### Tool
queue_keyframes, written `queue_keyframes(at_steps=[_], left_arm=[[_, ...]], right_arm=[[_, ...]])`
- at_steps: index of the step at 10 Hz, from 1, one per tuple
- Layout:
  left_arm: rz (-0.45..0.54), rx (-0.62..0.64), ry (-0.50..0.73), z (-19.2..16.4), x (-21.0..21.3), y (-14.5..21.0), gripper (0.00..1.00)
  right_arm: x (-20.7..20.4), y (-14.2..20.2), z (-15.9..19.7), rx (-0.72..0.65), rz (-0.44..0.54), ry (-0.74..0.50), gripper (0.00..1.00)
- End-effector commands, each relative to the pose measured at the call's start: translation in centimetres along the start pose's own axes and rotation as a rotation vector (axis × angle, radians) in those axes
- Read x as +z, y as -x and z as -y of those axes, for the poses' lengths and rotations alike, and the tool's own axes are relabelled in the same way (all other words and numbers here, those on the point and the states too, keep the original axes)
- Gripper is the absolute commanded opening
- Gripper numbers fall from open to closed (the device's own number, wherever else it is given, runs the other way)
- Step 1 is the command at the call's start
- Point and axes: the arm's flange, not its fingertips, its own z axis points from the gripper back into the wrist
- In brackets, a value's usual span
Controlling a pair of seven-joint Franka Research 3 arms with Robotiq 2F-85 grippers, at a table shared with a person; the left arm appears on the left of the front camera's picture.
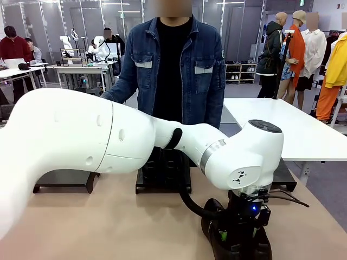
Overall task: Place the shoes on the stand as instructed by the person.
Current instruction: Pick up another pair of Shoes and place it on the Shoes Stand indicated by the person.
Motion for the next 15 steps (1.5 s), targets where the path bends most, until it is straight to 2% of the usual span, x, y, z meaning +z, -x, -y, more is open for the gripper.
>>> queue_keyframes(at_steps=[1,3,4,6,9,11,13,15], left_arm=[[-0.019,-0.033,0.007,0.1,0.1,-0.2,0.00],[-0.022,-0.048,-0.001,-0.2,-0.1,-0.4,0.00],[-0.022,-0.050,0.001,-0.3,0.1,-0.5,0.17],[-0.019,-0.062,-0.009,-0.3,0.4,-0.6,0.00],[-0.026,-0.078,-0.004,-0.6,1.6,-0.7,0.00],[0.019,-0.084,0.002,-2.0,5.5,-0.9,0.00],[0.049,-0.087,0.008,-5.0,11.4,-1.1,0.00],[0.098,-0.136,0.039,-8.0,15.4,-1.2,0.00]], right_arm=[[0.1,-0.1,0.1,0.020,0.012,-0.012,1.00],[0.1,-0.1,0.1,0.020,0.012,-0.012,1.00],[0.1,-0.1,0.1,0.020,0.012,-0.012,1.00],[0.1,-0.1,0.1,0.020,0.012,-0.012,1.00],[0.1,-0.1,0.1,0.020,0.012,-0.012,1.00],[0.1,-0.1,0.1,0.020,0.012,-0.012,1.00],[0.1,-0.1,0.1,0.020,0.012,-0.012,1.00],[0.1,-0.1,0.1,0.020,0.012,-0.012,1.00]])
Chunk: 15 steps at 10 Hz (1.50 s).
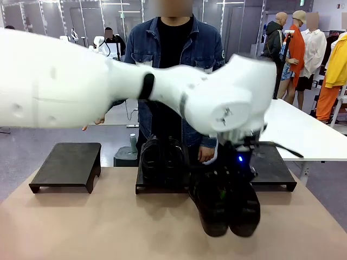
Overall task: Place the shoes on the stand as instructed by the person.
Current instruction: Pick up another pair of Shoes and place it on the Shoes Stand indicated by the person.
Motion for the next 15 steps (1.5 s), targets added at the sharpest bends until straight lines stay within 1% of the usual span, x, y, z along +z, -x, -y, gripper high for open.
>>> queue_keyframes(at_steps=[1,2,4,5,6,11,12,13,14,15], left_arm=[[0.058,-0.053,-0.015,-3.7,1.9,0.5,0.00],[0.078,-0.036,-0.013,-4.7,2.5,0.3,0.00],[0.089,-0.026,-0.010,-4.9,2.8,0.4,0.00],[0.095,-0.075,0.012,-4.3,3.0,0.7,0.00],[0.061,-0.023,-0.024,-4.4,3.1,-0.4,0.00],[0.061,-0.023,-0.024,-4.4,3.1,-0.4,0.00],[0.045,-0.028,-0.026,-4.4,2.2,-0.4,0.08],[0.099,-0.055,-0.029,-6.6,3.5,-2.1,0.08],[0.096,-0.067,0.008,-10.6,4.8,-4.2,0.08],[0.115,-0.097,0.004,-14.4,5.4,-5.4,0.08]], right_arm=[[0.1,-0.1,0.1,0.020,0.012,-0.012,1.00],[0.1,-0.1,0.1,0.020,0.012,-0.012,1.00],[0.1,-0.1,0.1,0.020,0.012,-0.012,1.00],[0.1,-0.1,0.1,0.020,0.012,-0.012,1.00],[0.1,-0.1,0.1,0.020,0.012,-0.012,1.00],[0.1,-0.1,0.1,0.020,0.012,-0.012,1.00],[0.1,-0.1,0.1,0.020,0.012,-0.012,1.00],[0.1,-0.1,0.1,0.020,0.012,-0.012,1.00],[0.1,-0.1,0.1,0.020,0.012,-0.012,1.00],[0.1,-0.1,0.1,0.020,0.012,-0.012,1.00]])
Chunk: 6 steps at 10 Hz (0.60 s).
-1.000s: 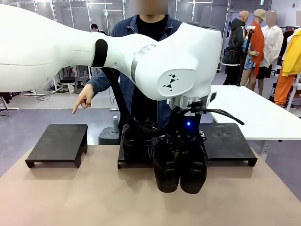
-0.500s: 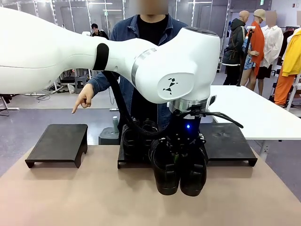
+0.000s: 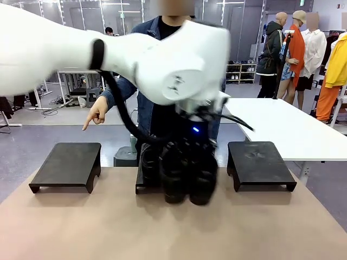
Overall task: Place the shoes on the stand as instructed by the person.
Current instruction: Pick up another pair of Shoes and place it on the Shoes Stand indicated by the person.
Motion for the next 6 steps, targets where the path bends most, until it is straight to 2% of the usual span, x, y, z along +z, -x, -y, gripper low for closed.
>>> queue_keyframes(at_steps=[1,6], left_arm=[[0.050,-0.047,0.058,-8.8,1.2,-1.1,0.08],[0.174,0.086,0.134,-26.4,-0.6,-5.2,0.08]], right_arm=[[0.1,-0.1,0.1,0.020,0.012,-0.012,1.00],[0.1,-0.1,0.1,0.020,0.012,-0.012,1.00]])
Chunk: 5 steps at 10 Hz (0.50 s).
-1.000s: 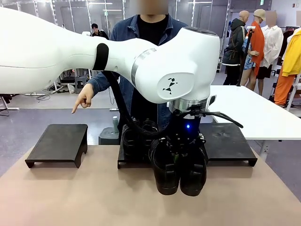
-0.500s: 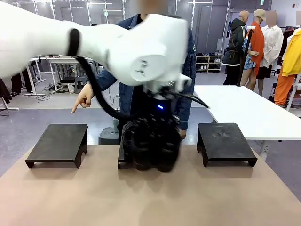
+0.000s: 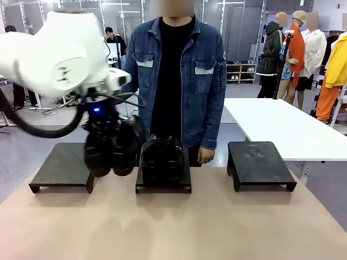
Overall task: Place the shoes on the stand as instructed by the person.
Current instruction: Pick up another pair of Shoes and place it on the Shoes Stand indicated by the person.
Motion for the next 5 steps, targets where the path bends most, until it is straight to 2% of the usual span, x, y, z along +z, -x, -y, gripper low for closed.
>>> queue_keyframes(at_steps=[1,3,5], left_arm=[[0.076,0.021,0.073,-5.4,-0.2,-0.3,0.08],[0.099,-0.010,0.057,-11.0,-1.6,-2.8,0.08],[0.081,-0.057,0.099,-15.0,-3.8,-5.1,0.08]], right_arm=[[0.1,-0.1,0.1,0.020,0.012,-0.013,1.00],[0.1,-0.1,0.1,0.020,0.012,-0.013,1.00],[0.1,-0.1,0.1,0.020,0.012,-0.013,1.00]])
